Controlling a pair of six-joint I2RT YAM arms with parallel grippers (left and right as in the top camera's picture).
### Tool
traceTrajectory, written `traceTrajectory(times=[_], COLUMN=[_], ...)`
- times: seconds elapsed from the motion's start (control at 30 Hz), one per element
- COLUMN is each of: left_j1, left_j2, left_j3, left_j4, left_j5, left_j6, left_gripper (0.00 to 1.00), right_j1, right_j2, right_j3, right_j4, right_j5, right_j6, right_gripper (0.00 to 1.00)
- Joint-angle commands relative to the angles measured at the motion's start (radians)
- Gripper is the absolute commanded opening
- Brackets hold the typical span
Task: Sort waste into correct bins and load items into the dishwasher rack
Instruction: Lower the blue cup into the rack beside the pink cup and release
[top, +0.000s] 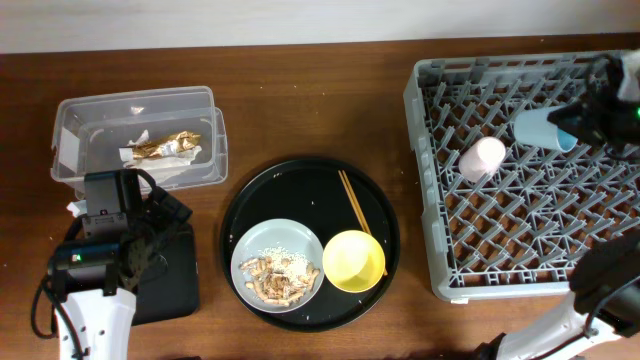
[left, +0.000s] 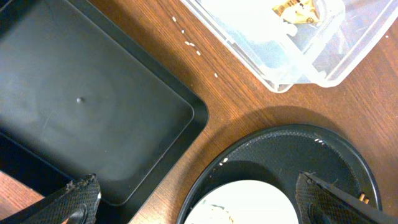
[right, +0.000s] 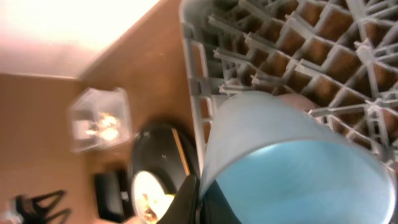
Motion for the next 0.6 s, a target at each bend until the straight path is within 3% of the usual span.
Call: traceTrajectory(times=[0.0,0.2,0.4,0.5,0.57], left_j1=[0.005,0.005,0.005,0.005,0.005], left_j2=[-0.006,-0.006,-0.006,-0.006,-0.006], left_j3=[-0.001,-0.001,-0.001,-0.001,-0.001], left_j4=[0.000,0.000,0.000,0.000,0.000], left_j5=[-0.014,-0.014,-0.014,-0.014,-0.014], left_j6=[0.013,0.013,0.013,0.013,0.013], left_gripper=[0.99,0.99,0.99,0.99,0.99], right_j1=[-0.082,-0.115,-0.116,-0.117,-0.117], right_j2=[0.000,0.008,0.055,0.092,0.113], right_j3=[-0.182,-0.450,-0.506,-0.510,-0.510], right_j4=[0.097,0.339,0.383,0.422,0.426], right_j5=[-0.354,-0.525,-0.524,-0.436,-0.425], right_j6=[-0.113,-0.112,-0.069,0.070,0.080], right_gripper=[0.04,0.04,0.04,0.04,0.04])
